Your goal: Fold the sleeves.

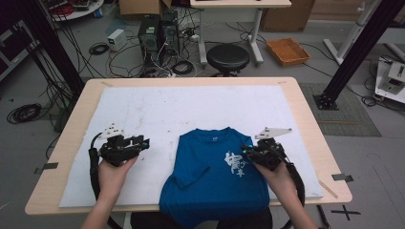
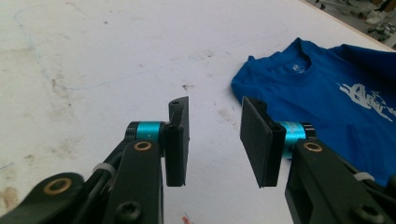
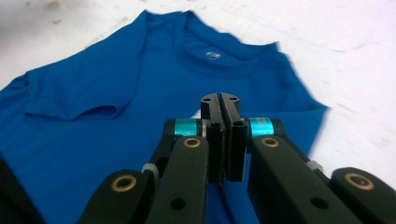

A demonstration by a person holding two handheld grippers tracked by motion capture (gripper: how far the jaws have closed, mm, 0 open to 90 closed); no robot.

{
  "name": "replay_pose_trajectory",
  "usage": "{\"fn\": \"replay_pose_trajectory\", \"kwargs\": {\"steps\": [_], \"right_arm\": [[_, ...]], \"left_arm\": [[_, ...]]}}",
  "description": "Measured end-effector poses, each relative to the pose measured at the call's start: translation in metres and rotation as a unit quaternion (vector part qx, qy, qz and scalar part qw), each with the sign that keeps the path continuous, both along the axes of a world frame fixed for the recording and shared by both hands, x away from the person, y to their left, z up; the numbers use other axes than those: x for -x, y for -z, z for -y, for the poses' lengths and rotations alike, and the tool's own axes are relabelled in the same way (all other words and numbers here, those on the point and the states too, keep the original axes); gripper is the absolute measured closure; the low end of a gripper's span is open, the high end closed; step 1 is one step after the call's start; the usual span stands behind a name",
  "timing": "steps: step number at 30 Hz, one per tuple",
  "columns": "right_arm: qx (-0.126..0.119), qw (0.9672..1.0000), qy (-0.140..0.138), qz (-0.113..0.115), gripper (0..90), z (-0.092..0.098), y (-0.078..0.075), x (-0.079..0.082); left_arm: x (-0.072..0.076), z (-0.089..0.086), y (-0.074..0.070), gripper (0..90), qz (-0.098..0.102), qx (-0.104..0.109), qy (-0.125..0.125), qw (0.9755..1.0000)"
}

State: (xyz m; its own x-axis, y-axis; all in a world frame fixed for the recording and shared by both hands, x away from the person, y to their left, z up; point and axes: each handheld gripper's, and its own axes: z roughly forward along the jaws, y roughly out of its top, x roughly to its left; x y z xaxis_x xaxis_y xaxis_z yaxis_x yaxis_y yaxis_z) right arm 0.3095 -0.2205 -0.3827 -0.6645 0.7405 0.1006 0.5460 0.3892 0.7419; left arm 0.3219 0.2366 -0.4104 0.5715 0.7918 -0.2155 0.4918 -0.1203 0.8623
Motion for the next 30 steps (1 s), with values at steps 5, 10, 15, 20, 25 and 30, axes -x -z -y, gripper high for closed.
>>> {"fn": "replay_pose_trajectory", "kwargs": {"steps": [5,10,15,20,25,30], "right_arm": [[0.012,0.9998,-0.018,0.004,89.4,-0.029,0.009,-0.006],[0.009,0.9996,-0.023,0.014,73.8,-0.030,0.011,-0.011],[-0.013,0.9992,0.023,0.029,66.7,0.004,0.012,-0.015],[-0.031,0.9969,0.069,0.020,63.9,0.037,0.019,-0.022],[-0.039,0.9955,0.086,0.008,62.4,0.052,0.031,-0.032],[-0.026,0.9967,0.077,0.003,62.3,0.049,0.040,-0.039]], "left_arm": [[-0.001,0.006,0.003,61.9,-0.004,-0.001,0.009,0.9999],[-0.002,0.010,0.006,58.3,-0.012,0.000,0.012,0.9999],[-0.003,0.013,0.008,56.0,-0.017,0.000,0.011,0.9998],[-0.004,0.020,0.009,54.9,-0.020,-0.001,0.019,0.9996],[-0.006,0.038,0.010,55.0,-0.026,-0.006,0.029,0.9992],[-0.011,0.066,0.013,55.2,-0.034,-0.033,0.044,0.9979]]}}
